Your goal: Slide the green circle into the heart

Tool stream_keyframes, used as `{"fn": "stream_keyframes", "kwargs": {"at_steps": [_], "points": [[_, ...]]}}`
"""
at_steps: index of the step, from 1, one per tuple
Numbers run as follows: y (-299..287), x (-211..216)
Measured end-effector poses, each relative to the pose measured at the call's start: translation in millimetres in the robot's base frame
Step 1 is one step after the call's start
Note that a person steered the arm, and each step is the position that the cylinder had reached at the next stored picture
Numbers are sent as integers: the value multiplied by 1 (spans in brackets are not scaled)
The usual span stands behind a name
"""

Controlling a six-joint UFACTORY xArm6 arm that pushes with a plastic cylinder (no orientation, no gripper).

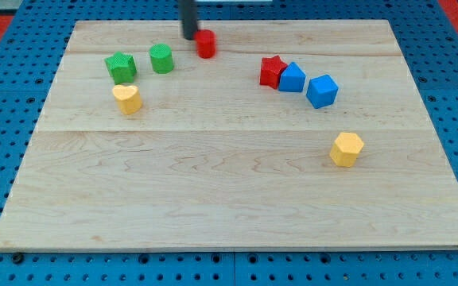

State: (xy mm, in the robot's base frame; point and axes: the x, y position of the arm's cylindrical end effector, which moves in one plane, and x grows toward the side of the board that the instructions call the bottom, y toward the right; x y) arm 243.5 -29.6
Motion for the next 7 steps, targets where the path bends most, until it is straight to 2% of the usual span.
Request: {"fn": "stream_keyframes", "kwargs": {"at_steps": [1,2,3,4,5,6,7], "points": [[18,25],[65,46],[34,28],[-68,-3],[-95,27],[-99,72],[-99,97]]}}
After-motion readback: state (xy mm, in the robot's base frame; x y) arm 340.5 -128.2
